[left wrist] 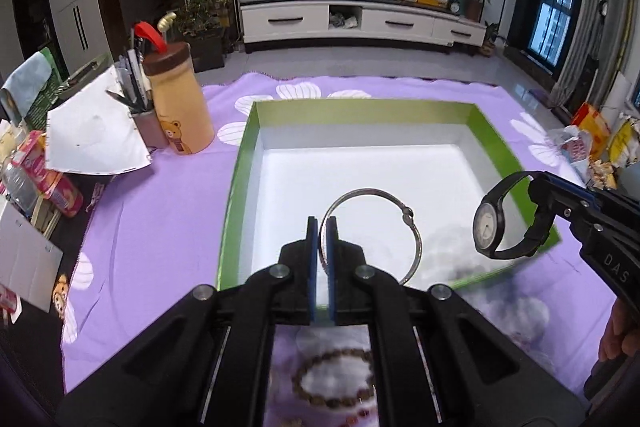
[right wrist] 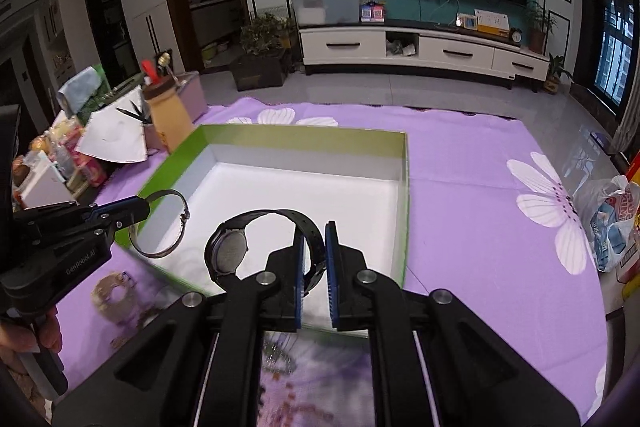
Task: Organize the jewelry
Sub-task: 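Carry bangle with left tool into green box while right tool carries watch, open both, then move both open tools back from the box toward the jewelry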
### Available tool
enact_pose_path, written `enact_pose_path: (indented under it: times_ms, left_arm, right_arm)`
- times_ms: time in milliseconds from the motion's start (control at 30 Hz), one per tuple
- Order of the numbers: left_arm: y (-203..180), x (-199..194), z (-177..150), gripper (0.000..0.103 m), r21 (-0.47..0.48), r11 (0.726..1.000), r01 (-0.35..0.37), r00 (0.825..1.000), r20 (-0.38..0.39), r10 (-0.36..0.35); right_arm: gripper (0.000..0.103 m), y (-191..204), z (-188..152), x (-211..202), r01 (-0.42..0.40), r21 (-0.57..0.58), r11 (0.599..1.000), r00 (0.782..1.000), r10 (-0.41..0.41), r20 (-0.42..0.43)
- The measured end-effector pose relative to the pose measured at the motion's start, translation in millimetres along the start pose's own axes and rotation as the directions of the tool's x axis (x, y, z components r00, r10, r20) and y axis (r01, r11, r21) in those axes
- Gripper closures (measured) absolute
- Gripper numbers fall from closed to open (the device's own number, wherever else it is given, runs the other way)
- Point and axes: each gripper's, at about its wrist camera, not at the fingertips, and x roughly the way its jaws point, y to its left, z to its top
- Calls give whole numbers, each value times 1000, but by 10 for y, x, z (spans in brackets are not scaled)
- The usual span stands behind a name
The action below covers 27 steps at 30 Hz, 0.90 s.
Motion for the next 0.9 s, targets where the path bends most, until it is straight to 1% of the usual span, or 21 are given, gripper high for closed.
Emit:
enact_pose_path:
  times_ms: [100, 200, 233, 267, 300, 333, 367, 400, 433, 467, 533, 567, 600, 633, 700, 800, 900]
  left_arm:
    - [-16, 260, 15, 100, 10, 1000, -20, 999, -38, 21]
    - [-23, 403, -18, 99, 9, 1000, -29, 998, -63, 30]
    - [-23, 436, -25, 98, 9, 1000, -24, 997, -70, 25]
    - [-24, 464, -25, 96, 8, 1000, -23, 997, -75, 24]
    - [-24, 478, -30, 94, 10, 1000, -29, 997, -74, 29]
    - [-22, 469, -22, 92, 15, 999, -29, 997, -71, 30]
    - [-19, 453, -23, 80, 19, 999, -32, 997, -66, 33]
    - [-10, 416, -21, 62, 20, 999, -38, 998, -56, 39]
    - [6, 377, -7, 56, 15, 999, -39, 998, -45, 40]
    - [30, 342, 2, 52, 9, 999, -38, 999, -36, 38]
    - [89, 233, 21, 48, -4, 999, -47, 999, -14, 46]
    - [115, 173, 22, 41, -9, 999, -53, 999, -3, 53]
    - [156, 91, 13, 38, -13, 998, -55, 998, 12, 55]
    - [174, 28, 4, 38, -15, 998, -59, 998, 22, 60]
    - [230, -90, -30, 33, -18, 997, -75, 996, 37, 75]
    - [345, -279, -126, 32, -43, 996, -81, 995, 47, 83]
    - [460, -448, -272, 32, -70, 993, -97, 994, 39, 100]
  right_arm:
    - [94, 16, 24, 259, 11, -6, 1000, 999, -11, -48]
    - [93, 42, 11, 457, 12, -17, 1000, 996, -14, -89]
    - [86, 41, 1, 510, 13, -14, 1000, 995, -14, -99]
    - [78, 34, -13, 539, 9, -11, 1000, 994, -10, -107]
    - [73, 25, -21, 560, 11, -4, 1000, 994, -12, -112]
    - [65, 12, -22, 558, 17, 3, 1000, 994, -17, -108]
    - [62, -18, -25, 533, 22, 14, 1000, 995, -21, -98]
    - [61, -49, -24, 503, 22, 25, 999, 996, -19, -89]
    - [61, -89, -20, 458, 19, 40, 999, 997, -16, -80]
    - [61, -128, -19, 416, 18, 50, 999, 997, -14, -70]
    - [59, -202, -26, 277, 19, 68, 998, 999, -16, -48]
    - [58, -239, -36, 216, 20, 75, 997, 999, -17, -40]
    - [55, -277, -45, 156, 19, 82, 996, 999, -16, -34]
    - [55, -314, -72, 88, 19, 86, 996, 999, -16, -30]
    - [55, -370, -131, -38, 19, 95, 995, 1000, -17, -26]
    - [55, -432, -243, -194, 20, 107, 994, 999, -17, -34]
    - [55, -449, -361, -333, 19, 114, 993, 999, -15, -40]
